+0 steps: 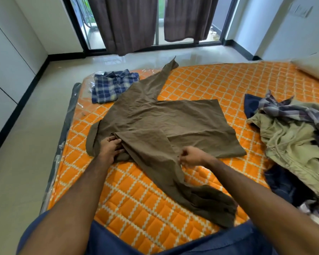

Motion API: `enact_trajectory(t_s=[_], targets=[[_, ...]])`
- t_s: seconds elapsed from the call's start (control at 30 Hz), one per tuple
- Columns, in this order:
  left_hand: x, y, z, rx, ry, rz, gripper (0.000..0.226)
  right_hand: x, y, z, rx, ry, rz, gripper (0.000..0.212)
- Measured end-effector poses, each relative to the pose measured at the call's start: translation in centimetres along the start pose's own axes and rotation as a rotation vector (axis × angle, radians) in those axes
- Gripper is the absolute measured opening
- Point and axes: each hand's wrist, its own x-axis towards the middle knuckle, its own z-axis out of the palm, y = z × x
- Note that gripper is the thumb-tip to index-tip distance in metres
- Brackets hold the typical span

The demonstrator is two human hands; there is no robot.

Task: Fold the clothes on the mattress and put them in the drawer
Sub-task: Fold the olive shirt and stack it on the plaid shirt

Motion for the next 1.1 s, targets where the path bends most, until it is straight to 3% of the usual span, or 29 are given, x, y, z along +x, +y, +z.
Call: enact_trajectory(t_s=[0.07,0.13,0.3,0.33,0.47,0.6,0.73,0.83,0.93,1.1], targets=[[-0.3,0.2,0.3,0.048,0.011,0.040,0.024,1.7,-3.3,0.3,0.047,0.199,-0.026,0.017],[-0.3,0.5,0.6,0.100,0.035,0.074,0.016,3.9,-6.1,0.4,0.018,0.295,-0.009,0.032],[1.0,0.7,0.6,0.154,0.073,0.082,0.019,10.2,-7.9,0.5,0.100,0.291,0.088,0.090],[1.4,0.7,0.3,0.148,0.065,0.072,0.017,10.9,-8.2,0.5,0.103,0.290,0.101,0.089],[2.1,0.9,-0.6,-0.063,0.010,-0.055,0.012,12.3,-8.6,0.3,0.273,0.372,0.133,0.043],[2.2,0.6,-0.9,-0.272,-0.005,-0.111,0.015,13.9,-7.7,0.8,0.422,0.421,0.199,0.050],[2.0,0.3,-0.4,-0.246,0.035,-0.058,0.016,13.9,-7.4,1.6,0.333,0.393,0.152,0.054],[1.8,0.0,-0.2,-0.094,0.005,0.008,0.016,11.1,-6.9,1.2,0.340,0.283,0.011,0.054],[1.6,0.1,0.4,0.071,-0.028,0.049,0.025,6.2,-4.8,0.1,0.373,0.141,-0.102,0.032],[1.5,0.0,1.0,0.241,0.246,0.177,0.036,-1.6,0.8,0.0,0.103,-0.196,0.061,0.037]])
